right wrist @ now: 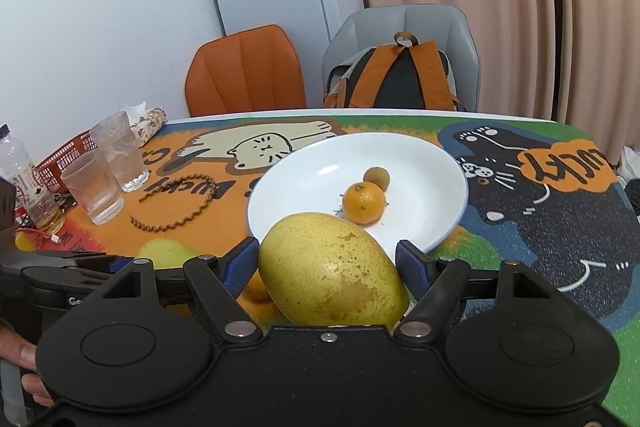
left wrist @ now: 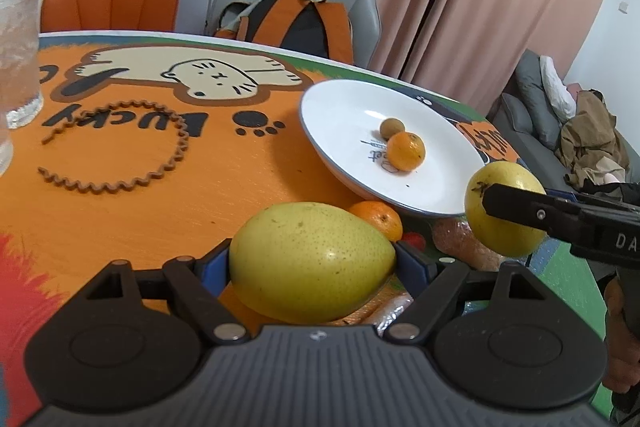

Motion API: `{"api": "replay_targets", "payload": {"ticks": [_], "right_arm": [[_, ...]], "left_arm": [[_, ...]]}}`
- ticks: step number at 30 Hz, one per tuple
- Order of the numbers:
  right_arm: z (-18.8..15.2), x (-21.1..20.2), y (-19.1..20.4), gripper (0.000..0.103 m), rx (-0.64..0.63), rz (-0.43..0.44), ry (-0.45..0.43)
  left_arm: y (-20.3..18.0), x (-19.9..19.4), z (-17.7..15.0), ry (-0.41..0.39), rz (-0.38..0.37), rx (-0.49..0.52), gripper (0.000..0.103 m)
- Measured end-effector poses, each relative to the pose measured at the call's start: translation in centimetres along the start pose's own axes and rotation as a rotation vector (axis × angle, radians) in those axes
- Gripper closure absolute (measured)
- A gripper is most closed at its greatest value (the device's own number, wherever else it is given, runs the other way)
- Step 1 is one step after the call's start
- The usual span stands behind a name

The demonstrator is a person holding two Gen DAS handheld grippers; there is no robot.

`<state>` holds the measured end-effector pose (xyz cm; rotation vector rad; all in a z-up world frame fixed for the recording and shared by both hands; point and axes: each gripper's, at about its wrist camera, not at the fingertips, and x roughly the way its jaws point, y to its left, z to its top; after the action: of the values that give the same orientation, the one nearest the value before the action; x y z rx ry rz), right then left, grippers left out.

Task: Organize fruits
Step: 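Place the smaller yellow pear on the plate with the right tool while the left tool lifts the large pear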

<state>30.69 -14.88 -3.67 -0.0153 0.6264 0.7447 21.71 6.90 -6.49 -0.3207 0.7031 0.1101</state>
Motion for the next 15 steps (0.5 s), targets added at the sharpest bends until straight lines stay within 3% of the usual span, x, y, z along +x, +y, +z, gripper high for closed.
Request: {"api": "replay_targets", "payload": {"ticks": [15], "right_arm": [[1.7, 2.5, 0.0, 0.032, -0.012, -0.01, -0.008]], "left_arm": [[2.6, -1.9, 0.2, -0.03, 0.064, -0.039, 0.021]]}}
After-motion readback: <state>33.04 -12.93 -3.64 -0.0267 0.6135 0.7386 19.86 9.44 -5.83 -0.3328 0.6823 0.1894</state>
